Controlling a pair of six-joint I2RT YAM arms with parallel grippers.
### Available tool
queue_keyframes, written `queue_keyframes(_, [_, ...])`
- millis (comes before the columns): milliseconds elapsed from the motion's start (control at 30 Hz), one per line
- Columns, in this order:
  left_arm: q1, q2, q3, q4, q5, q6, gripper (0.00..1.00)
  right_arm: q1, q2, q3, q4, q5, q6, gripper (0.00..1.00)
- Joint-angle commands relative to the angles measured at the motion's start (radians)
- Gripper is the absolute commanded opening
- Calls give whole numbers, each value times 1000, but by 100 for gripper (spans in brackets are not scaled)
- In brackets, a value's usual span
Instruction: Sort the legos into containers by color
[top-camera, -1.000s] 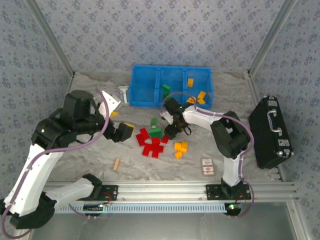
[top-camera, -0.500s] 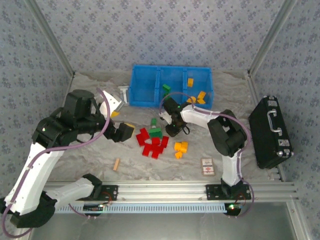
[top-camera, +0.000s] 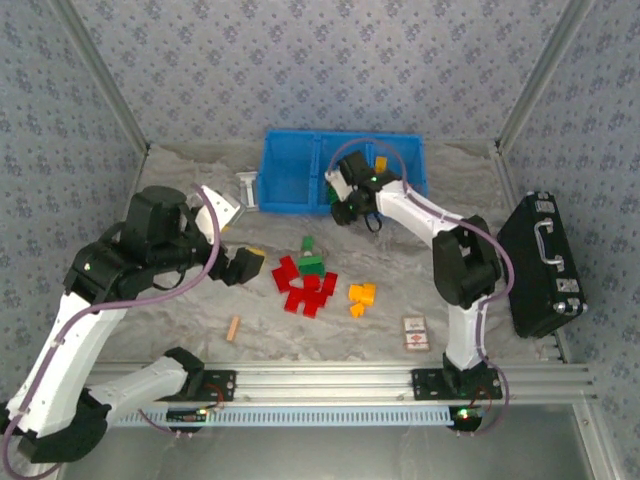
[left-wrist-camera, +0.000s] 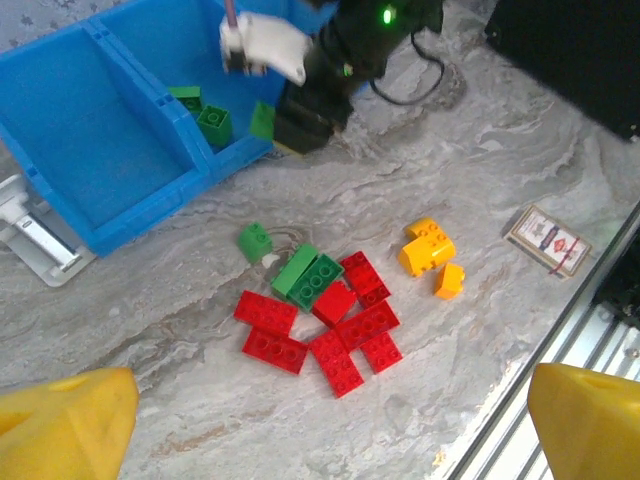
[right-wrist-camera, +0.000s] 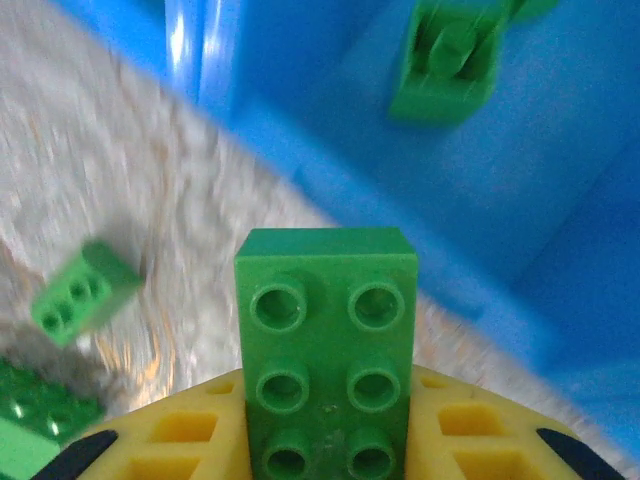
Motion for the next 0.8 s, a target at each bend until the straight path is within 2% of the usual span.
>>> queue_keyframes(0, [-4, 4, -23, 65, -38, 21, 100, -10, 73, 105, 49, -16, 47, 31])
queue_keyframes(200, [-2, -12, -75, 159, -58, 11, 100, -36, 295, 381, 6, 74, 65, 32])
queue_keyframes(233, [-2, -7, -78, 162, -69, 7, 100, -37, 334, 438, -46, 85, 62, 33])
queue_keyframes(267, [-3, -2, -81, 163, -79, 2, 100, -39, 365, 484, -73, 97, 59, 36])
queue_keyframes(333, [-3, 21, -92, 160, -93, -15, 100, -44, 402, 547, -112, 111, 57, 49])
queue_keyframes(400, [-4, 53, -107, 159, -113, -48, 100, -51, 396, 546, -102, 112, 66, 68])
queue_keyframes(433, [-7, 73, -117, 160, -139, -70, 100, -55, 383, 534, -87, 109, 72, 72])
queue_keyframes(467, [-10, 86, -129, 167, -171, -91, 100, -57, 367, 519, -73, 103, 76, 74])
queue_keyframes(533, [-30, 93, -188, 231, -329, -187, 100, -61, 324, 475, -33, 83, 78, 76])
queue_keyframes(567, [-31, 88, -224, 273, -356, -220, 100, -60, 306, 452, -11, 74, 69, 76])
queue_keyframes(700, [-60, 82, -396, 500, -349, -356, 100, -54, 255, 420, -7, 60, 35, 77])
queue_keyframes(767, [-79, 143, -420, 534, -358, -412, 100, -53, 217, 389, -5, 43, 29, 77])
